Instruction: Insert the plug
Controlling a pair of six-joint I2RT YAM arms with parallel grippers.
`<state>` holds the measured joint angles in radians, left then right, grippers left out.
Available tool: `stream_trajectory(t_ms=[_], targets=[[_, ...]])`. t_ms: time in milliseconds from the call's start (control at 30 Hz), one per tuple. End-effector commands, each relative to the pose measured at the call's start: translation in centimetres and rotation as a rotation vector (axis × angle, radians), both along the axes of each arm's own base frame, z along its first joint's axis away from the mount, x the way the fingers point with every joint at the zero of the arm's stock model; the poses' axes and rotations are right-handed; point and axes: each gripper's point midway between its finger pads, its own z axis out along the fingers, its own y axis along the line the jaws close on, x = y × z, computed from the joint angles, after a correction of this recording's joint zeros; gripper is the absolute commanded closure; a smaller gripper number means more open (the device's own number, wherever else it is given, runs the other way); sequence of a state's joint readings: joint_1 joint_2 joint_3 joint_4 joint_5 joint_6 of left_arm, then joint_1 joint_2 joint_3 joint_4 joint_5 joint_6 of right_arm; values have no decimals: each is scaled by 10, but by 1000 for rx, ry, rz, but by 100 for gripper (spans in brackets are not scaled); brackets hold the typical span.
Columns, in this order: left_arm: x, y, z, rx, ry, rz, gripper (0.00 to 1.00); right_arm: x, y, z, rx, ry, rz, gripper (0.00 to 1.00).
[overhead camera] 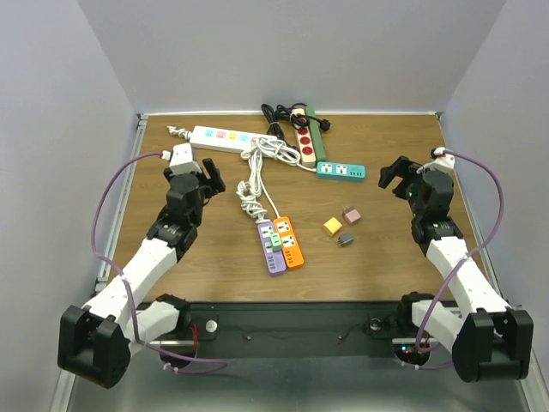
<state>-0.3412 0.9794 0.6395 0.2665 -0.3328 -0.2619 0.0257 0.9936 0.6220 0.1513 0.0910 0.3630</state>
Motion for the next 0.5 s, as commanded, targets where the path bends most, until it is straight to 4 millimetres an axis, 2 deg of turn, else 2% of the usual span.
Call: stream_trajectory(t_ms=[0, 33, 67, 100, 133, 167, 233, 267, 300, 333, 367, 433, 467], targets=[[7, -31, 32, 84, -62, -42, 21, 2, -7, 24, -12, -50, -34, 0], [4, -56, 40, 99, -74, -93, 21, 2, -7, 22, -11, -44, -36, 0], [8, -73, 30, 128, -49, -135, 21, 3, -7, 20, -10, -36, -38, 0], [4, -109, 39, 152, -75, -260, 21, 3, -8, 20, -6, -33, -40, 0], [8, -112, 26, 169, -45, -264, 21, 4, -7, 19, -5, -29, -39, 0], [5, -151, 20, 200, -32, -382, 21, 4, -7, 18, -1, -25, -36, 0], [3, -185, 13, 231, -20, -478, 21, 3, -6, 16, 5, -14, -36, 0], [-6, -218, 20, 246, -36, -574, 21, 3, -6, 18, 7, -17, -36, 0], [-5, -236, -3, 301, 7, -620, 21, 3, -7, 17, 8, -15, -38, 0], [-8, -252, -10, 323, 23, -668, 21, 1, -7, 17, 9, -12, -42, 0], [-13, -282, -26, 358, 63, -751, 21, 1, -7, 18, 10, -13, -42, 0], [-23, -312, -43, 380, 105, -849, 21, -1, -7, 18, 8, -12, -42, 0], [-23, -327, -40, 383, 116, -884, 21, -2, -7, 18, 9, -10, -42, 0]])
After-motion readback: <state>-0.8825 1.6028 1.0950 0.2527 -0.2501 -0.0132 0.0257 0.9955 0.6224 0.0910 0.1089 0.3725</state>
